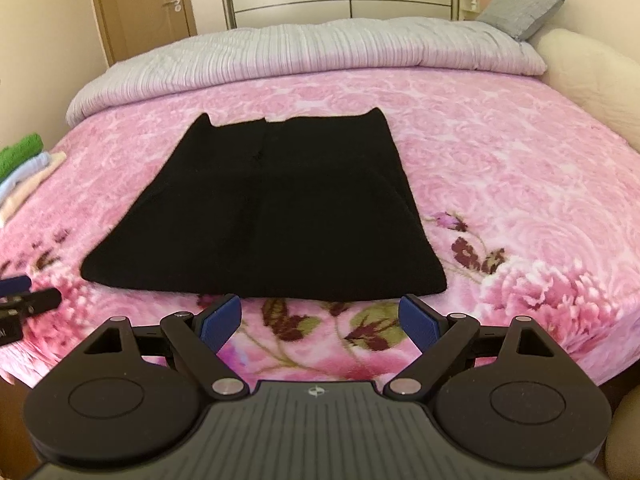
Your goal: Fold clothes
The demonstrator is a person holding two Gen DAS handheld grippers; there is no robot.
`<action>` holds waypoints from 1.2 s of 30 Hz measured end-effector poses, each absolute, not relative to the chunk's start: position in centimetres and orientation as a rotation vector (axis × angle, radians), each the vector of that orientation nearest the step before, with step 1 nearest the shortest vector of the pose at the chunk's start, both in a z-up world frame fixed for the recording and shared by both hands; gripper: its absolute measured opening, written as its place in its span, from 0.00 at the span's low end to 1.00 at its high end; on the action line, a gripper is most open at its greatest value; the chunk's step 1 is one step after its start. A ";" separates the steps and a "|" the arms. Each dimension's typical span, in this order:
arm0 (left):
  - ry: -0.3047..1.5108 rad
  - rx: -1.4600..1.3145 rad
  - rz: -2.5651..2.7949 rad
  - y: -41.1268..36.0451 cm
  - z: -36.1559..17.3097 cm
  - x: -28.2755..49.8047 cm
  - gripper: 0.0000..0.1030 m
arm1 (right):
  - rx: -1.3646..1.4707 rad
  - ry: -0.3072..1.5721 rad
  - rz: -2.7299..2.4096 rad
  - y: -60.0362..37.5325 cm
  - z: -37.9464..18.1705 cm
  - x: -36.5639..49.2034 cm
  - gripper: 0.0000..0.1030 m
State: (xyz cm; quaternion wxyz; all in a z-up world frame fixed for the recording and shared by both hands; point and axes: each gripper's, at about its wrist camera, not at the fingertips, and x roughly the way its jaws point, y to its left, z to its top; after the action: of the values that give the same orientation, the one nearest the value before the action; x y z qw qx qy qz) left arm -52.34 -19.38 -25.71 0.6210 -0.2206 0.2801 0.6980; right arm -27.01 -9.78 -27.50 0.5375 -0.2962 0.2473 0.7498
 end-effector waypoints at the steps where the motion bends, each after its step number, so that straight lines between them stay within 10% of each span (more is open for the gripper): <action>1: 0.689 -0.454 1.595 -19.0 -26.3 -52.4 0.49 | -0.726 0.561 1.785 -9.6 -28.1 -26.9 0.86; 15: 1.384 0.254 1.215 -14.9 -37.2 -52.4 0.44 | -1.186 -0.203 1.777 -7.7 -36.3 -27.2 0.81; 22: 1.458 0.416 1.085 -13.8 -39.4 -53.7 0.43 | -1.381 -0.537 1.815 -6.5 -39.1 -27.7 0.67; 36: 1.360 0.383 1.029 -11.5 -39.3 -55.8 0.12 | -1.392 -0.636 1.804 -3.4 -41.1 -29.3 0.11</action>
State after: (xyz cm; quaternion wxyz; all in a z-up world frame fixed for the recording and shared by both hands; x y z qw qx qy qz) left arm -55.81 -11.54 -39.34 0.6418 0.1682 0.5966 0.4515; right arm -29.28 -3.43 -41.08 0.3781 -0.5446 -0.2490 0.7060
